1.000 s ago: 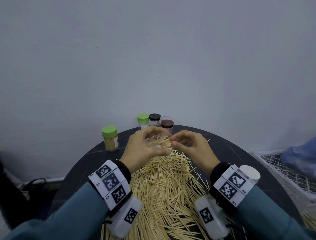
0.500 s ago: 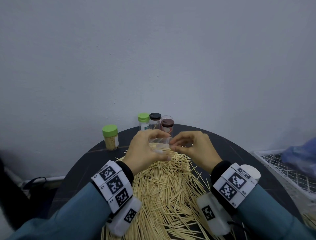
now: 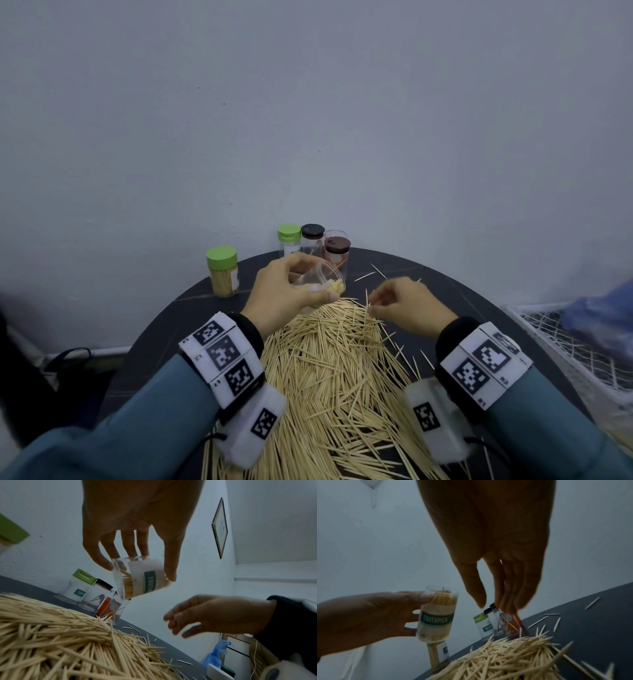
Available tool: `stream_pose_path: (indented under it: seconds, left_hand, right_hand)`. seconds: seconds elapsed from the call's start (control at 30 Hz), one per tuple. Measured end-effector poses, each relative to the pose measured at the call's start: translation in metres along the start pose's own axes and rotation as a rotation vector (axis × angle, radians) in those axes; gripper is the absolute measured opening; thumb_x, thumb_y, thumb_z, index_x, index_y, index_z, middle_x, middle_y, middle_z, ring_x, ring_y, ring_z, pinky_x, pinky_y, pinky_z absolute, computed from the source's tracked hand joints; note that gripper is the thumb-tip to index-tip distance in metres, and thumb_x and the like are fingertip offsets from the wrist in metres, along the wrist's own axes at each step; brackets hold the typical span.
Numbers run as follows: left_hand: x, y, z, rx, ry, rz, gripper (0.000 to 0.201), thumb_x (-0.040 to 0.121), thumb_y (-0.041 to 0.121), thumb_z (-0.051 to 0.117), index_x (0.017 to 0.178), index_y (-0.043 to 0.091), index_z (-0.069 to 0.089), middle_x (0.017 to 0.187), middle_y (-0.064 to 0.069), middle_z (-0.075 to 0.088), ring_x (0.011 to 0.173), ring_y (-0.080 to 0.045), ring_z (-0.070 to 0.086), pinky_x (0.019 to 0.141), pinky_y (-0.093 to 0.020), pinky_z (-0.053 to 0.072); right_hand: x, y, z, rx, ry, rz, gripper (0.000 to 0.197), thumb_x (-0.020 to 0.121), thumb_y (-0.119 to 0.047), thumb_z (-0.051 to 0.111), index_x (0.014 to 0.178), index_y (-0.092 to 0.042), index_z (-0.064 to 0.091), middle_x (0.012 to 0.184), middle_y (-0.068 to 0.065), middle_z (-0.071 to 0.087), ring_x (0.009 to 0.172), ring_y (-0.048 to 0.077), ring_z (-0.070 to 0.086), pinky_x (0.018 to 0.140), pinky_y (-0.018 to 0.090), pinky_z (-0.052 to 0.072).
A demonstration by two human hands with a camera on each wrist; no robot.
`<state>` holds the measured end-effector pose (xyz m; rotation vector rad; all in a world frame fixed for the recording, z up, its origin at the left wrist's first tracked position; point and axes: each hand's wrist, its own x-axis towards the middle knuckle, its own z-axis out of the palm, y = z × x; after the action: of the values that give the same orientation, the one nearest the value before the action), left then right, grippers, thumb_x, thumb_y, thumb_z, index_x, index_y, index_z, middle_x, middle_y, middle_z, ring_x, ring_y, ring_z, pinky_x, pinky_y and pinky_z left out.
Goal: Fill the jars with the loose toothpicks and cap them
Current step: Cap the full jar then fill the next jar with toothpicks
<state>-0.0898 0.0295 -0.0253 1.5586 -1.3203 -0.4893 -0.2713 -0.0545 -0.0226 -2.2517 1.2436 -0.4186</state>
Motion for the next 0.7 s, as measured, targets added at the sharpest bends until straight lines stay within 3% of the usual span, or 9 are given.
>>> stream_pose_path:
  seconds: [0.07,0.17,0.3,0.53,0.7]
  left_hand:
    - [0.002,-0.001,-0.002,-0.028,0.012,-0.023,0.049,0.063,0.032,0.085,0.108,0.025,0.065,0.106,0.008,0.066,0.102,-0.013,0.06,0.089,-0.033,0.049]
    - [0.005,0.0,-0.005,-0.072,0.013,-0.056,0.053,0.065,0.033,0.084,0.112,0.021,0.063,0.11,0.004,0.066,0.1,-0.014,0.062,0.091,-0.038,0.051]
    - [0.008,-0.001,-0.011,-0.079,0.027,-0.076,0.054,0.069,0.031,0.082,0.117,0.02,0.059,0.116,0.005,0.062,0.1,-0.01,0.059,0.088,-0.028,0.047]
    - [0.015,-0.006,-0.018,-0.125,0.072,-0.094,0.056,0.067,0.028,0.084,0.116,0.017,0.062,0.112,0.003,0.065,0.1,-0.012,0.061,0.085,-0.026,0.048]
    - [0.016,-0.004,-0.018,-0.153,0.066,-0.091,0.051,0.068,0.027,0.084,0.113,0.019,0.06,0.113,0.002,0.061,0.101,-0.012,0.058,0.082,-0.022,0.044]
  right_hand:
    - [0.004,0.003,0.002,-0.115,-0.086,0.052,0.027,0.085,-0.021,0.066,0.11,-0.012,0.059,0.106,0.001,0.061,0.094,0.011,0.056,0.081,0.02,0.047]
    - [0.012,-0.002,0.005,-0.212,-0.141,0.047,0.04,0.084,-0.025,0.067,0.12,-0.013,0.053,0.118,0.003,0.058,0.105,0.014,0.055,0.091,0.024,0.046]
    - [0.029,-0.021,0.013,-0.444,-0.246,0.018,0.055,0.083,-0.032,0.067,0.129,-0.009,0.046,0.129,0.006,0.052,0.117,0.02,0.05,0.094,0.027,0.041]
    - [0.053,-0.051,0.03,-0.731,-0.443,0.025,0.06,0.082,-0.035,0.068,0.13,-0.003,0.048,0.129,0.011,0.054,0.117,0.025,0.052,0.097,0.034,0.045]
    - [0.057,-0.062,0.038,-0.818,-0.448,0.032,0.049,0.085,-0.032,0.064,0.122,-0.002,0.057,0.123,0.013,0.06,0.113,0.025,0.057,0.091,0.032,0.047]
